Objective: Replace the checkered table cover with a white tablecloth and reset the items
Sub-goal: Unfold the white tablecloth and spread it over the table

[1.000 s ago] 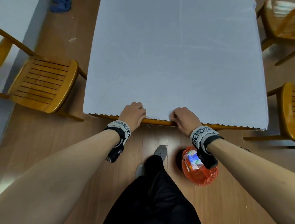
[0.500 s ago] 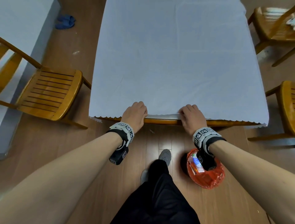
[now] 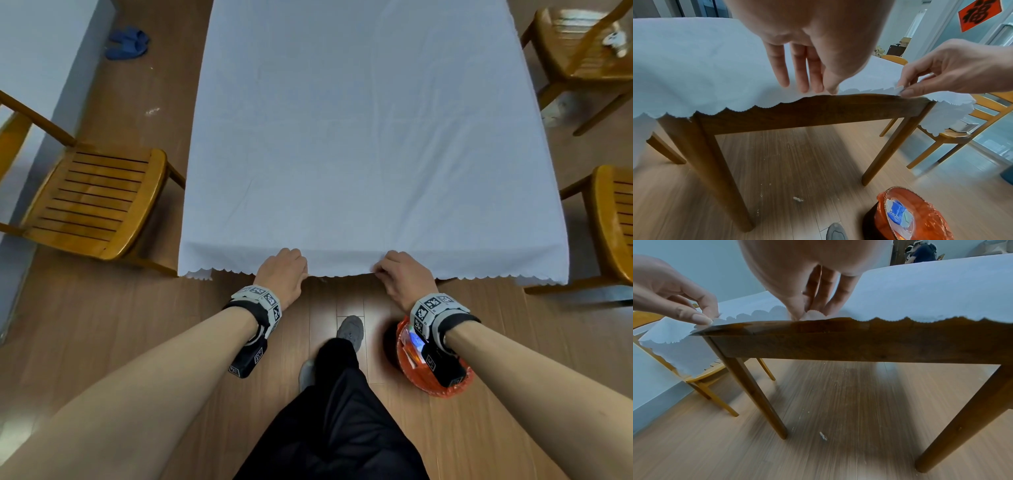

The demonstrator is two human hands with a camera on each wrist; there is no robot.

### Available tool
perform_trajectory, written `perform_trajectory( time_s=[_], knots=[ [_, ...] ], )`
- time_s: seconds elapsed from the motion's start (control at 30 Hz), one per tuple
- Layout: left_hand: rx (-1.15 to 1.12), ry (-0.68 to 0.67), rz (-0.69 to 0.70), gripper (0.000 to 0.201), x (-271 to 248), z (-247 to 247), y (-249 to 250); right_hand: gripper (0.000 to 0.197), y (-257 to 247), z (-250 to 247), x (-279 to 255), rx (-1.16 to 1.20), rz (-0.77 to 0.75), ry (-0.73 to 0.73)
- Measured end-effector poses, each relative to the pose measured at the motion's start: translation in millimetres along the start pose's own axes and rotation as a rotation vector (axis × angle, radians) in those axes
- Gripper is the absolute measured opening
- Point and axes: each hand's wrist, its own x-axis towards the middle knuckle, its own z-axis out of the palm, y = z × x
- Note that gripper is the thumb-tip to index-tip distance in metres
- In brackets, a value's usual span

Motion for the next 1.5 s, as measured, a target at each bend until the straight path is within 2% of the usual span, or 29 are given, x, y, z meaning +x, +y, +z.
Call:
perform_trajectory(
  time_s=[0.3, 0.43, 0.57, 0.73, 0.97, 1.23, 1.5],
  knots=[
    [0.064, -0.099, -0.036, 0.017, -1.3, 8.8, 2.3, 0.015, 1.8, 16.3, -1.2, 0.043, 0.002, -0.069],
    [0.005, -0.176, -0.102, 0.022, -4.8, 4.4, 4.3, 0.027, 0.7, 14.6, -1.6, 0.009, -0.030, -0.164],
    [-0.039, -0.220, -0.122, 0.034, -7.5, -17.7, 13.6, 0.030, -4.0, -7.3, -6.7, 0.017, 0.040, -0.245],
    [-0.032, -0.209, -0.070, 0.026, 0.1, -57.4, 38.0, 0.023, -7.4, -54.8, -34.2, 0.081, 0.147, -0.205],
    [0.011, -0.159, 0.074, 0.034, 24.5, -111.9, 119.8, 0.021, 12.3, -141.0, -102.2, 0.078, 0.307, -0.087],
    [0.042, -0.016, 0.178, 0.038, 36.3, -161.6, 241.4, 0.024, 85.1, -222.1, -159.7, -0.044, 0.389, 0.070],
    [0.149, 0.067, 0.110, 0.053, 21.4, -177.7, 363.2, 0.055, 153.2, -288.7, -207.8, -0.177, 0.394, 0.111]
  ],
)
